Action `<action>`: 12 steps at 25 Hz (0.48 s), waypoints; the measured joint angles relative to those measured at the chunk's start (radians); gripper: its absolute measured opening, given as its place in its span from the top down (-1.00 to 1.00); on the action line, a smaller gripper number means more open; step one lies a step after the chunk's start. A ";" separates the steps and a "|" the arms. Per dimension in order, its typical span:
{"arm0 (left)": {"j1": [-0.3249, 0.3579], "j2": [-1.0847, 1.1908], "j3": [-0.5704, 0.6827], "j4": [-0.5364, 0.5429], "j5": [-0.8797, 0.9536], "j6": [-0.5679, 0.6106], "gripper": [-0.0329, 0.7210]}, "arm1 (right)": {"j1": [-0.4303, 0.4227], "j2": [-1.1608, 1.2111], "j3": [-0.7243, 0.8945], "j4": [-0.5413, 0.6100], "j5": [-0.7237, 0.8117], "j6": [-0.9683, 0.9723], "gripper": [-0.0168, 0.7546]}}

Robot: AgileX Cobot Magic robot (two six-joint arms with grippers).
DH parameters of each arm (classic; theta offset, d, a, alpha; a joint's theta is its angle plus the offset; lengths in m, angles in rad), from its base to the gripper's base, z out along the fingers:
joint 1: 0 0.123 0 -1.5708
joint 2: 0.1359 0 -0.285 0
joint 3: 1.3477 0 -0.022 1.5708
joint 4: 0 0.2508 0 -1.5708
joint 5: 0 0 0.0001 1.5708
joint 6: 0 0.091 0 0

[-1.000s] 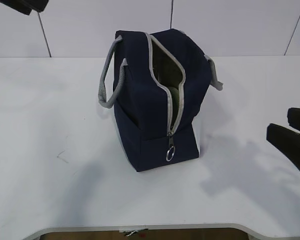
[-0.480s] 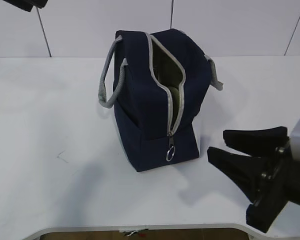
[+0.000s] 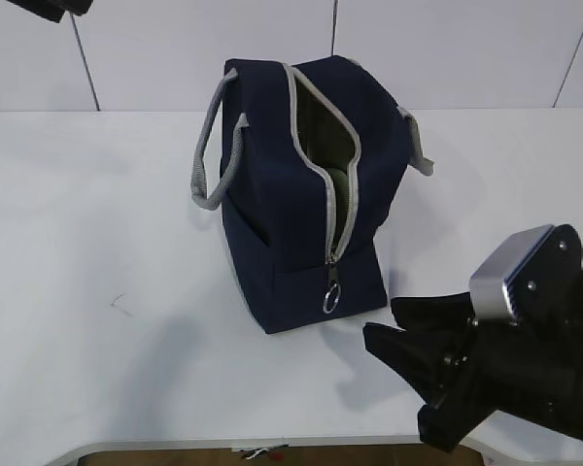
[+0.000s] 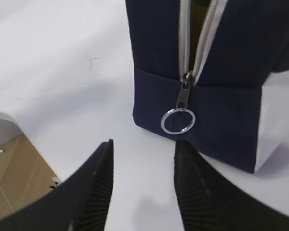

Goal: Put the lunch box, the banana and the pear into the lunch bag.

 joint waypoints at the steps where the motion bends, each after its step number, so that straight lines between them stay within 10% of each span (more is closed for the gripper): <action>1: 0.000 0.000 0.000 0.000 0.000 0.000 0.24 | 0.000 0.023 -0.002 0.007 -0.016 0.000 0.05; 12: 0.000 0.000 0.000 -0.002 0.000 0.000 0.24 | 0.000 0.265 -0.026 0.048 -0.239 0.002 0.05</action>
